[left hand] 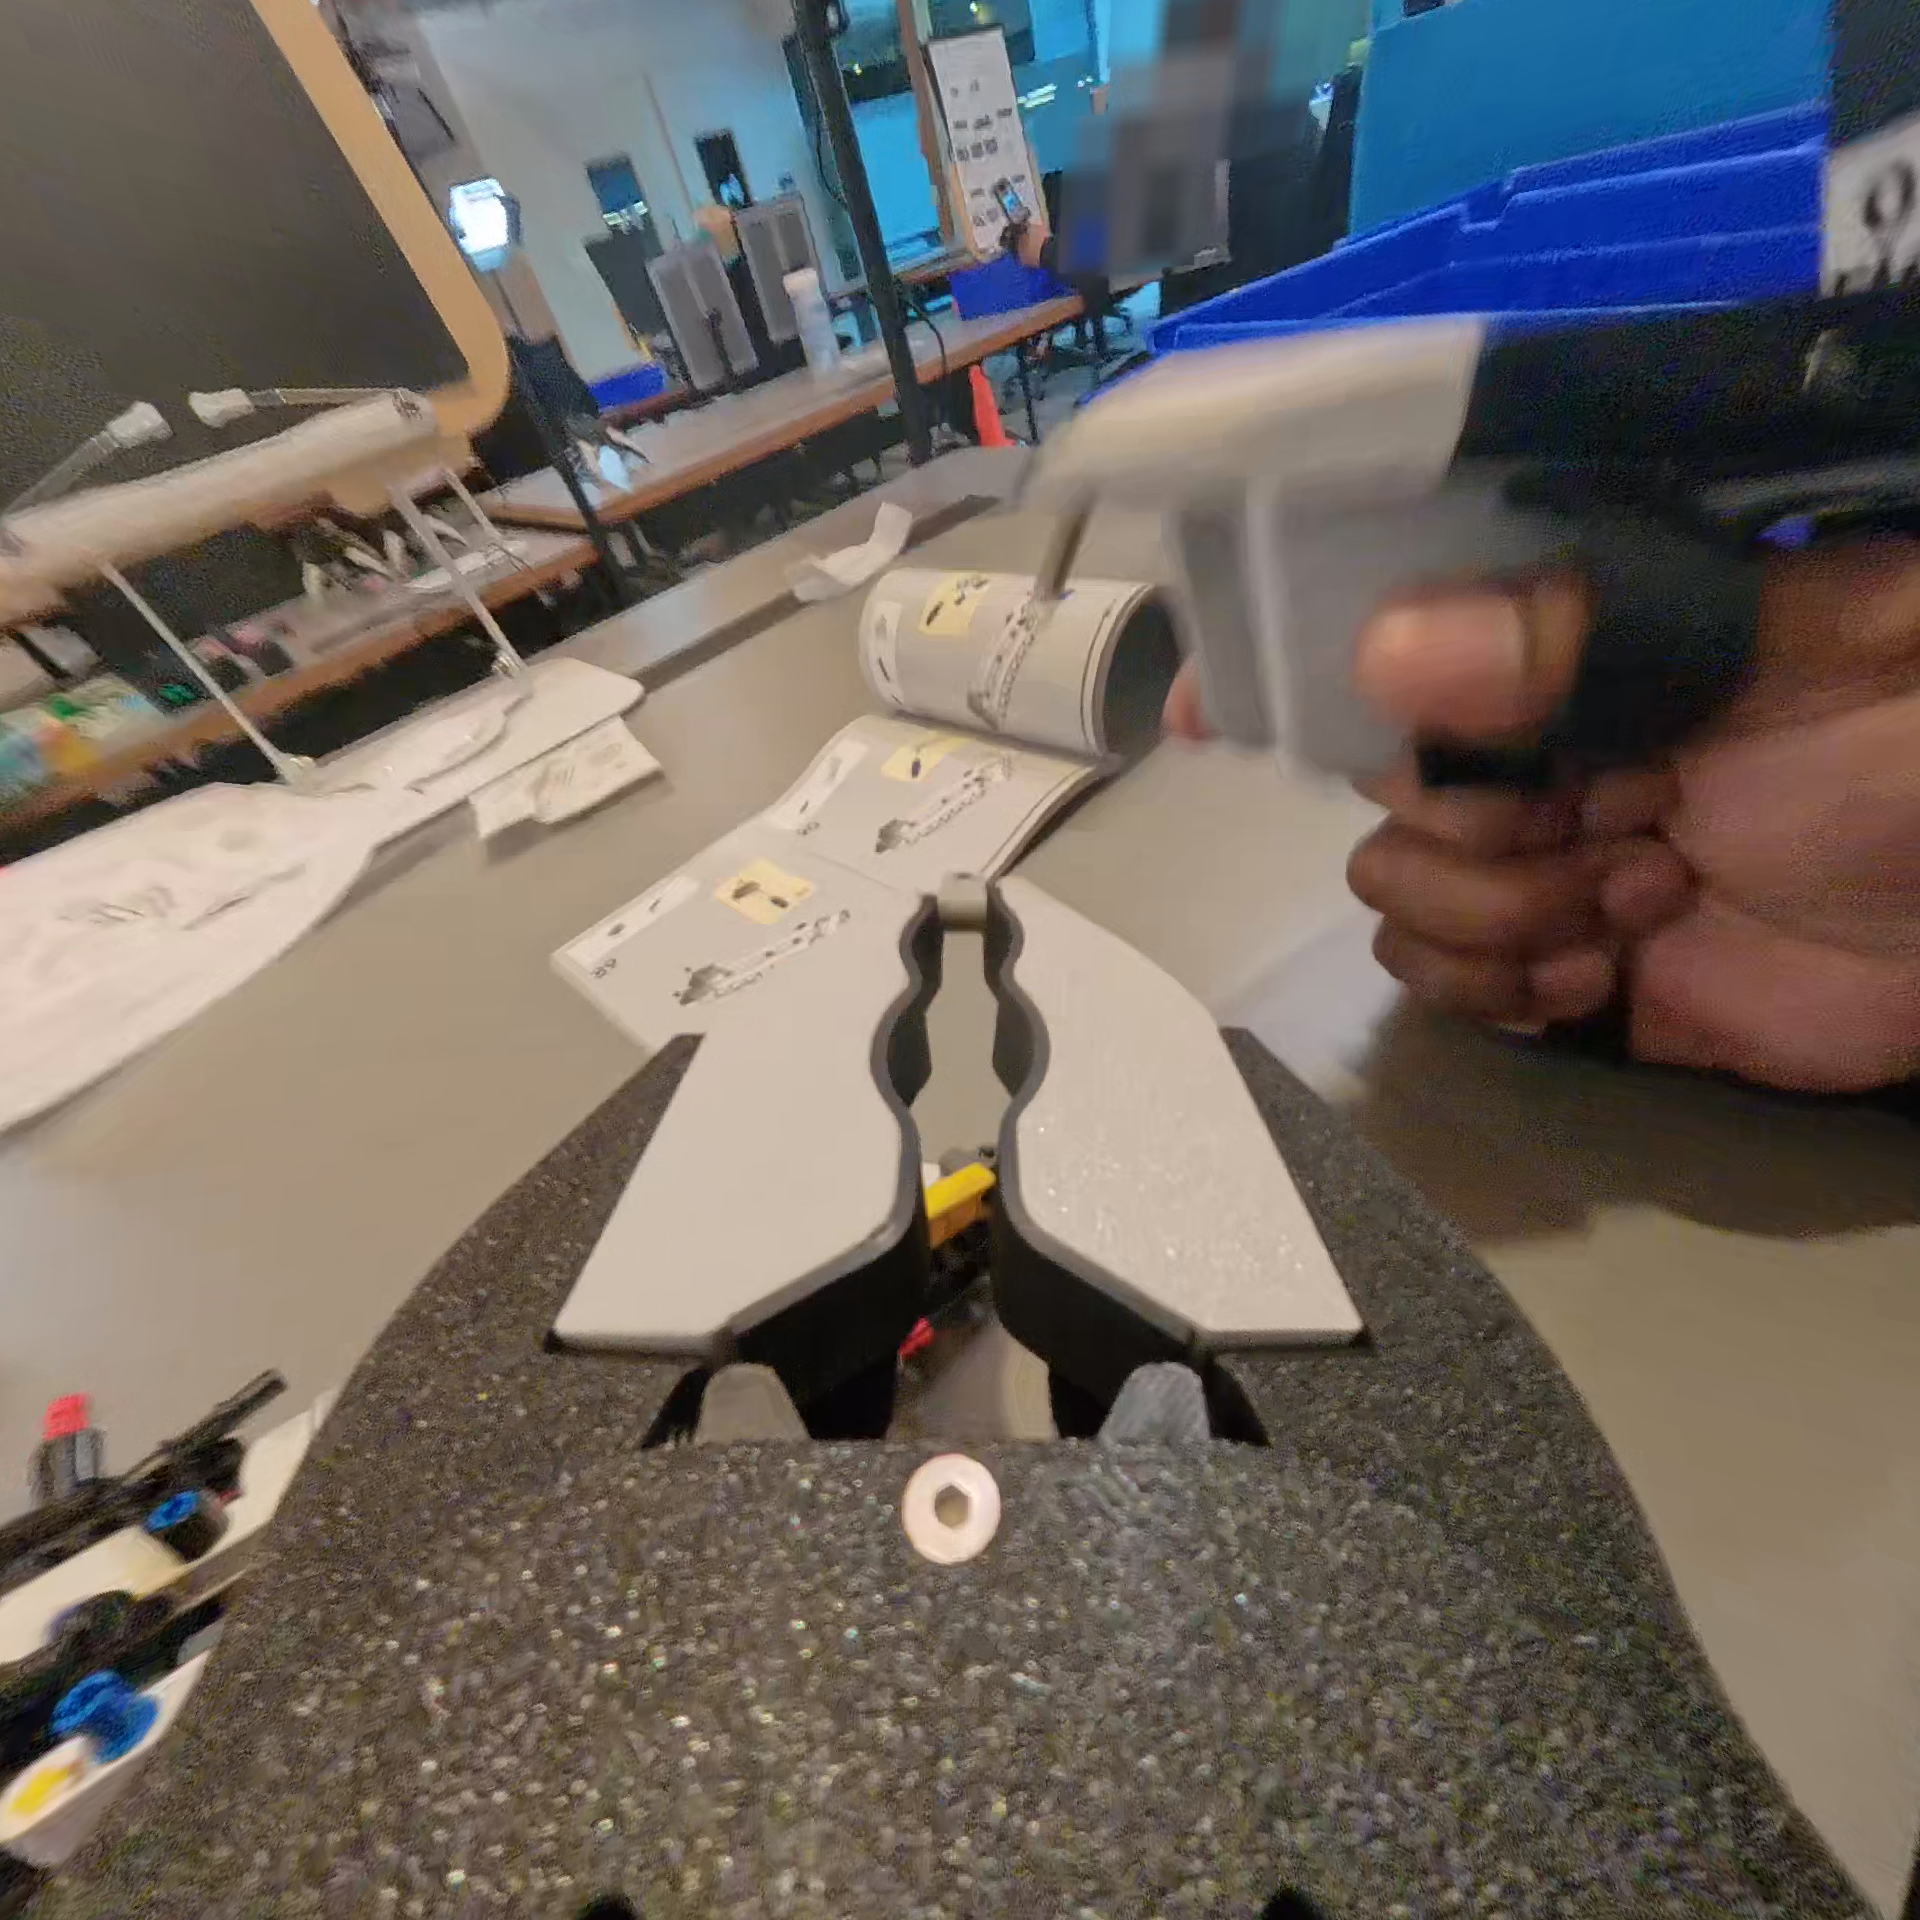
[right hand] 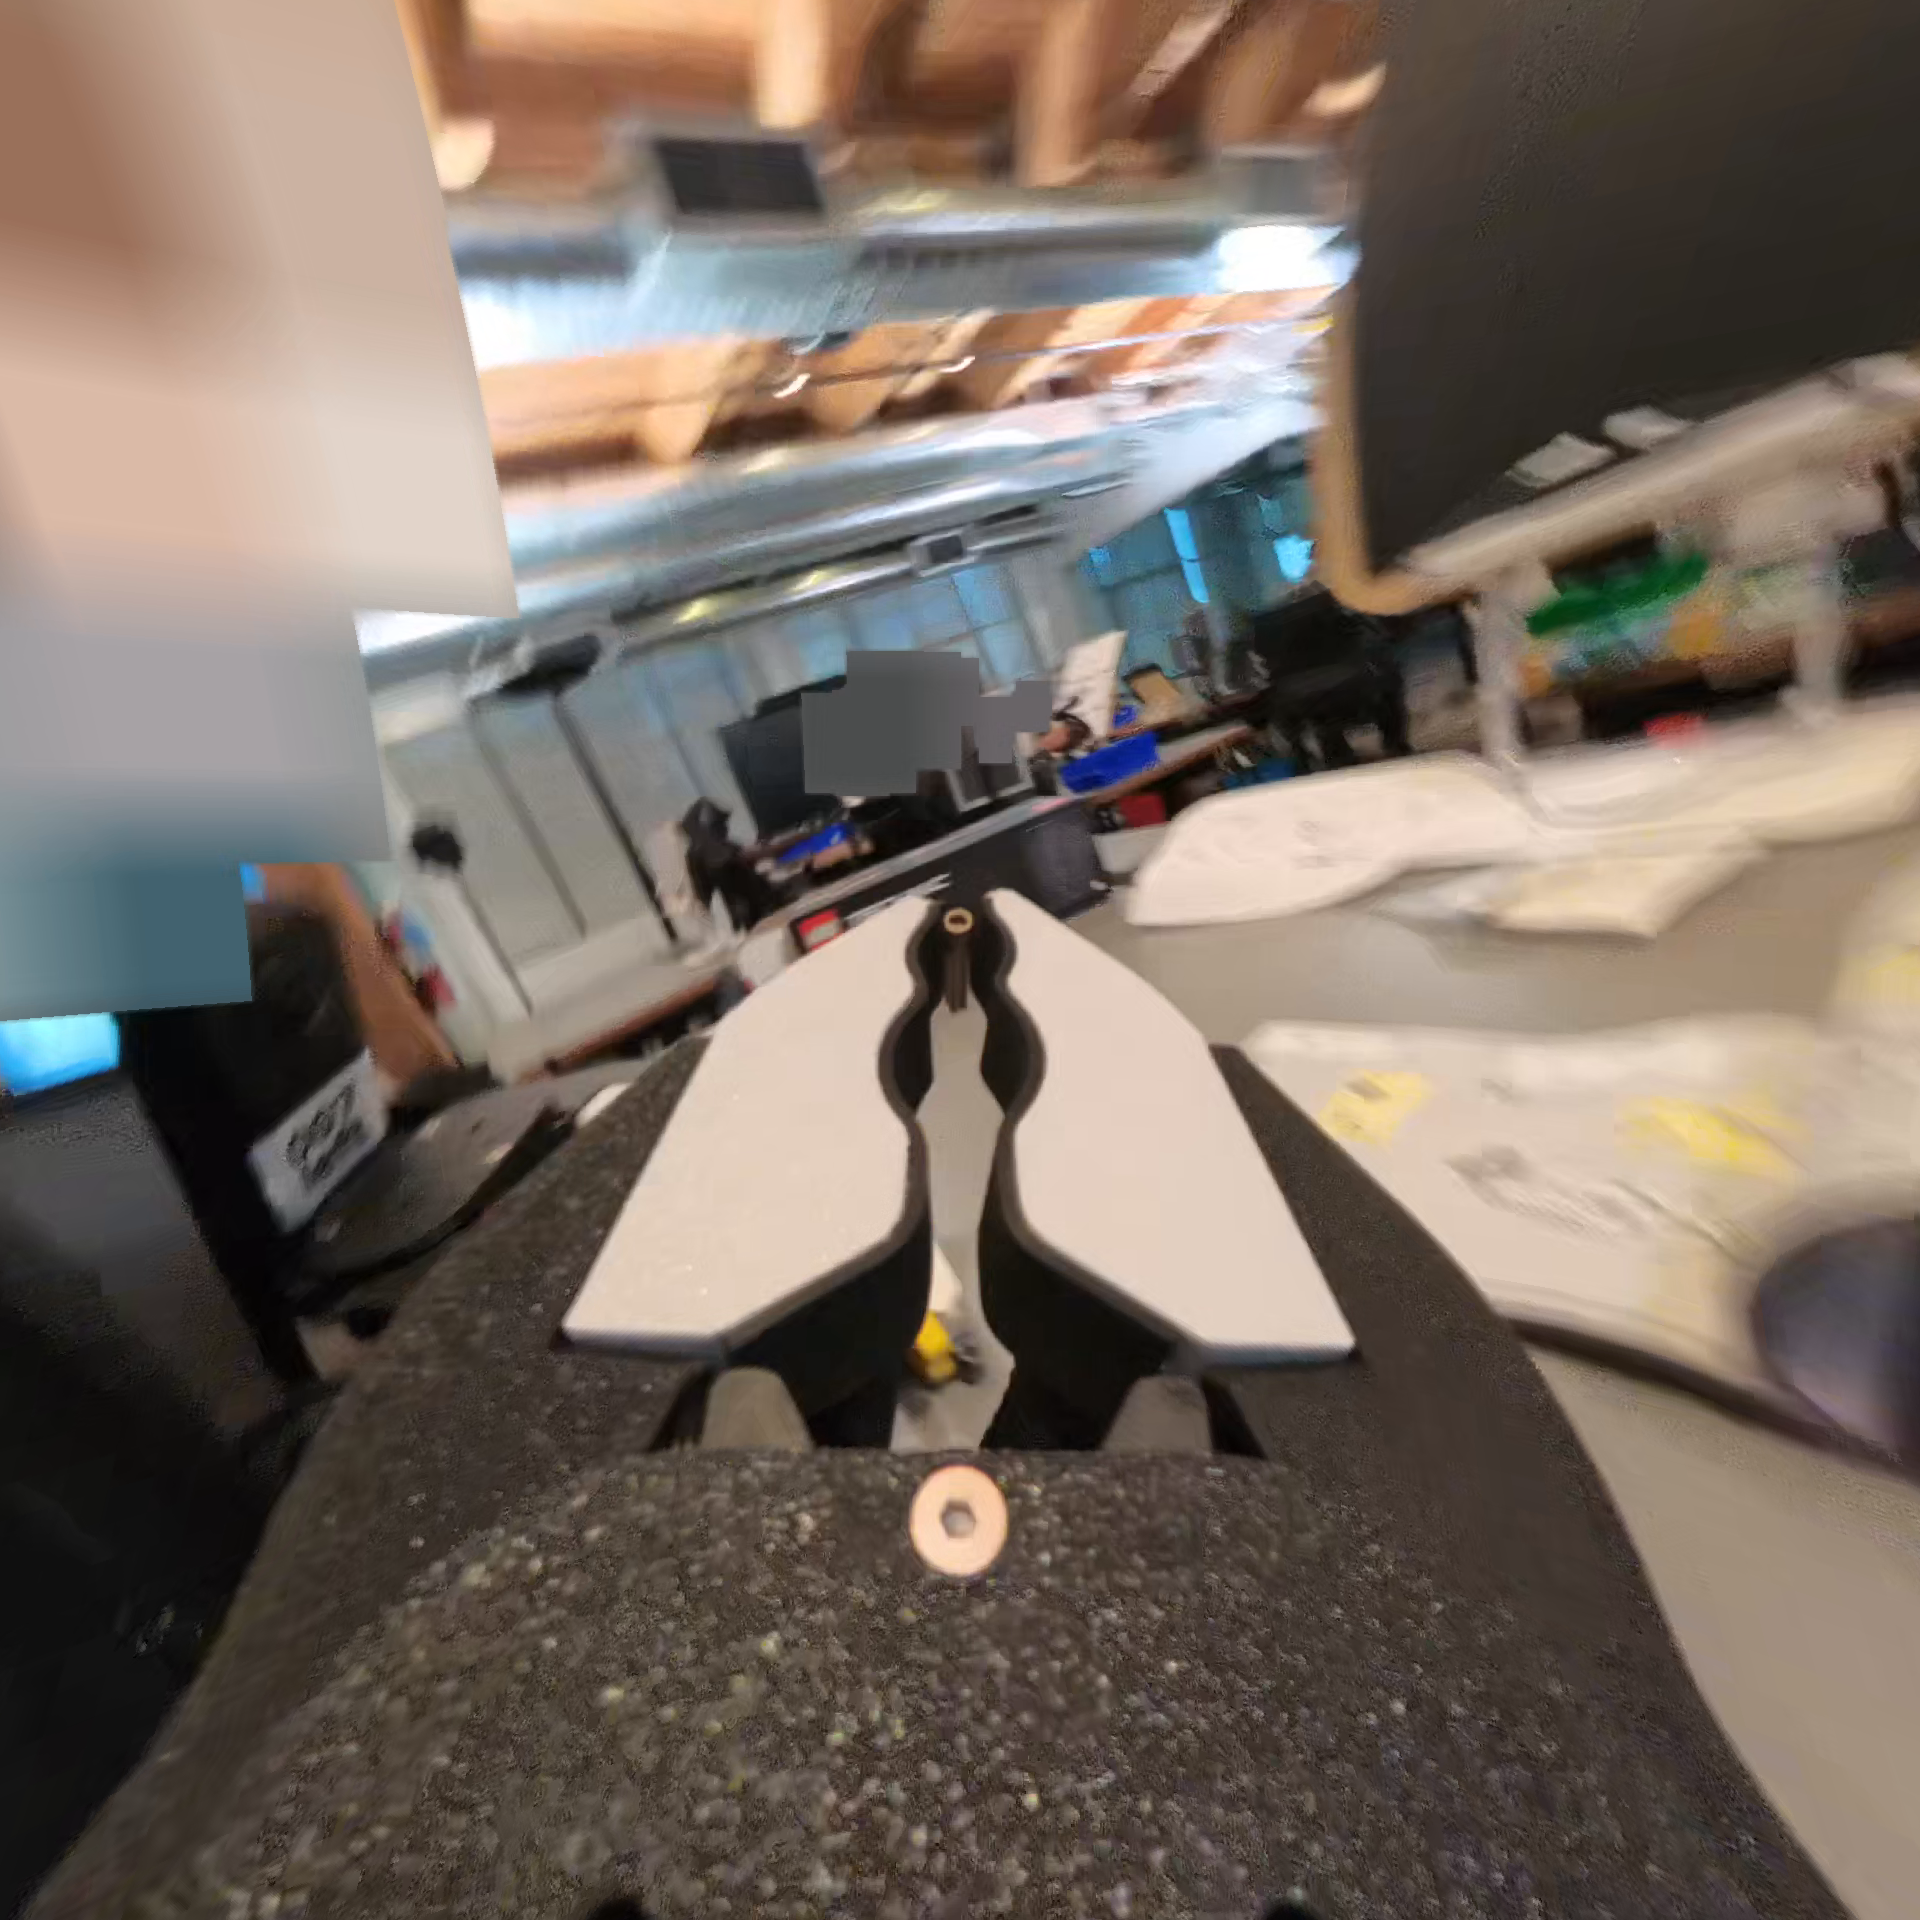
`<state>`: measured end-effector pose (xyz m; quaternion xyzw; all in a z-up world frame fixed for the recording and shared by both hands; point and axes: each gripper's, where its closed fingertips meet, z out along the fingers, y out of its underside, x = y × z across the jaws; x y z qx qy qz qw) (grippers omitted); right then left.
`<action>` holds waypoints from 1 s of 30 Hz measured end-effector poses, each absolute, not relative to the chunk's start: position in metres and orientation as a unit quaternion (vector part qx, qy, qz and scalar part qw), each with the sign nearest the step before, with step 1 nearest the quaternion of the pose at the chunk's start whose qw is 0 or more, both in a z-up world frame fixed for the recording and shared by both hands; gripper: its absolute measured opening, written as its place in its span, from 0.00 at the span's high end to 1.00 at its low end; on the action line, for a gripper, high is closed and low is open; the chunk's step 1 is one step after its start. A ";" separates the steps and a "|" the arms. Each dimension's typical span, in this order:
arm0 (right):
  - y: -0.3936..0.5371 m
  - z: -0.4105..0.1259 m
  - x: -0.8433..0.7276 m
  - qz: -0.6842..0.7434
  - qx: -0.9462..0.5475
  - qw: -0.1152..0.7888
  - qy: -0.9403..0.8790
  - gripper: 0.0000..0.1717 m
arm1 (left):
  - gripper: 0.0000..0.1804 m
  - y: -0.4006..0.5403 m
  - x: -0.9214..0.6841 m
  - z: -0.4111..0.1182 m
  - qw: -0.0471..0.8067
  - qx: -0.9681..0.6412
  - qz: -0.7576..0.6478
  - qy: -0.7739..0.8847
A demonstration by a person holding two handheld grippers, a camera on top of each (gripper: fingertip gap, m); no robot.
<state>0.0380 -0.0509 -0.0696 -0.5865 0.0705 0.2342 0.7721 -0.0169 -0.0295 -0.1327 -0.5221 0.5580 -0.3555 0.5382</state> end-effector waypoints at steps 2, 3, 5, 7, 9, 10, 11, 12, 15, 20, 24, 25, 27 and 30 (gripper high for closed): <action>-0.059 -0.074 0.072 0.229 -0.581 0.771 0.122 0.97 | 0.95 -0.024 -0.020 -0.126 0.538 -0.528 -0.385 0.533; -0.065 -0.073 0.075 0.191 -0.587 0.779 0.114 0.97 | 0.95 -0.028 -0.019 -0.126 0.546 -0.516 -0.376 0.542; -0.067 -0.075 0.060 0.168 -0.607 0.773 0.074 0.97 | 0.95 -0.032 -0.014 -0.131 0.535 -0.513 -0.371 0.560; -0.071 -0.073 0.054 0.169 -0.612 0.771 0.049 0.97 | 0.95 -0.033 -0.012 -0.131 0.527 -0.513 -0.382 0.560; -0.078 -0.072 0.056 0.157 -0.625 0.764 0.038 0.97 | 0.95 -0.039 -0.012 -0.128 0.523 -0.498 -0.400 0.564; -0.085 -0.067 0.058 0.143 -0.632 0.761 0.028 0.97 | 0.95 -0.047 -0.012 -0.124 0.517 -0.482 -0.421 0.569; -0.093 -0.059 0.064 0.119 -0.640 0.759 0.022 0.97 | 0.95 -0.055 -0.011 -0.123 0.506 -0.467 -0.438 0.578; -0.103 -0.050 0.072 0.087 -0.649 0.756 0.019 0.97 | 0.95 -0.062 -0.009 -0.121 0.495 -0.458 -0.454 0.582; -0.140 -0.032 0.121 -0.020 -0.693 0.719 0.053 0.97 | 0.95 -0.095 0.005 -0.099 0.430 -0.428 -0.546 0.579; -0.219 -0.062 0.232 -0.151 -0.748 0.616 0.196 0.95 | 0.94 -0.142 0.064 -0.055 0.324 -0.396 -0.616 0.599; -0.254 -0.091 0.276 -0.188 -0.769 0.555 0.256 0.85 | 0.95 -0.178 0.132 -0.018 0.298 -0.368 -0.633 0.613; -0.258 -0.094 0.280 -0.187 -0.769 0.552 0.262 0.84 | 0.94 -0.187 0.151 -0.014 0.303 -0.362 -0.628 0.619; -0.262 -0.094 0.281 -0.176 -0.761 0.564 0.266 0.82 | 0.95 -0.203 0.188 -0.015 0.314 -0.353 -0.611 0.636; -0.271 -0.083 0.277 -0.170 -0.742 0.593 0.261 0.81 | 0.89 -0.220 0.230 -0.036 0.289 -0.370 -0.591 0.656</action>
